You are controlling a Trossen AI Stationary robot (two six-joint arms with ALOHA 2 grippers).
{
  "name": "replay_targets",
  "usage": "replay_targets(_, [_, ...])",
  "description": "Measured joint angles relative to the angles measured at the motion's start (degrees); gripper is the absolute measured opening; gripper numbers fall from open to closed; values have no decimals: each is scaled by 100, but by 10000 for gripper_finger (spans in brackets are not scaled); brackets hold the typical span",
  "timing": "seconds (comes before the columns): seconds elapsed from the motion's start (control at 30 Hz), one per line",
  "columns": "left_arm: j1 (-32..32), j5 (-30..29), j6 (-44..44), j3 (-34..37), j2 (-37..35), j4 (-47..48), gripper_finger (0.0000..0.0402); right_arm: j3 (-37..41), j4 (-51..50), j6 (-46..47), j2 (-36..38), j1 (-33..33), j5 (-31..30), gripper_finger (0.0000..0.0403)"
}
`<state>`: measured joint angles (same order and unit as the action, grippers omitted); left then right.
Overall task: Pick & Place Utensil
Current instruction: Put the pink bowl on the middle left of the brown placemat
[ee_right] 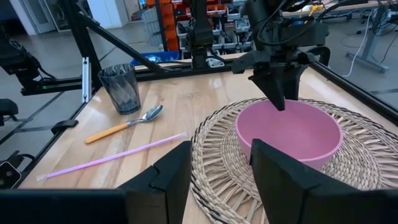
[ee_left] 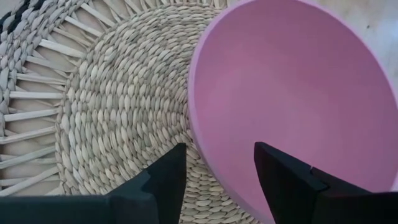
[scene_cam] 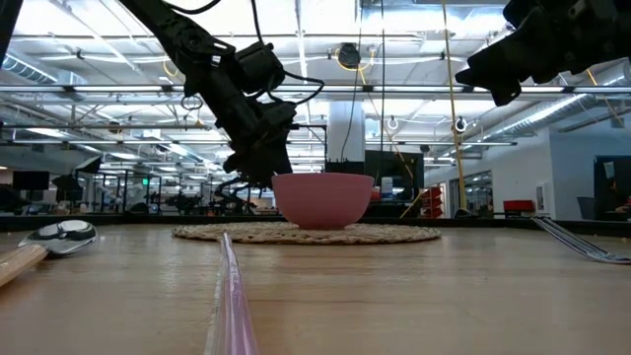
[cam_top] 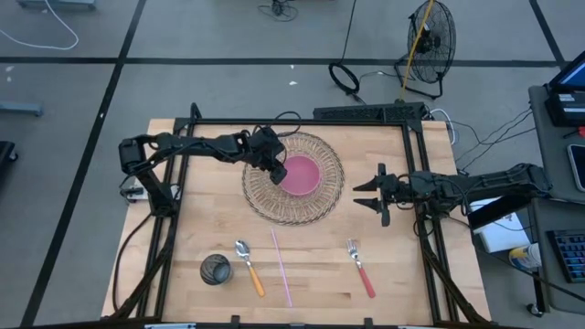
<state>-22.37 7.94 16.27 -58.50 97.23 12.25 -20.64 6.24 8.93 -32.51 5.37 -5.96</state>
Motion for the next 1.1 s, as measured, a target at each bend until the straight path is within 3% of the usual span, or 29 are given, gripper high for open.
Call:
replay_targets(0.93, [67,-150,-54,2,186,83,191,-7,-2,45,-2,0,1,157])
replay_targets(1.1, [59,-197,-72,2,160,92,165,-7,-2,27,-2,0,1,157])
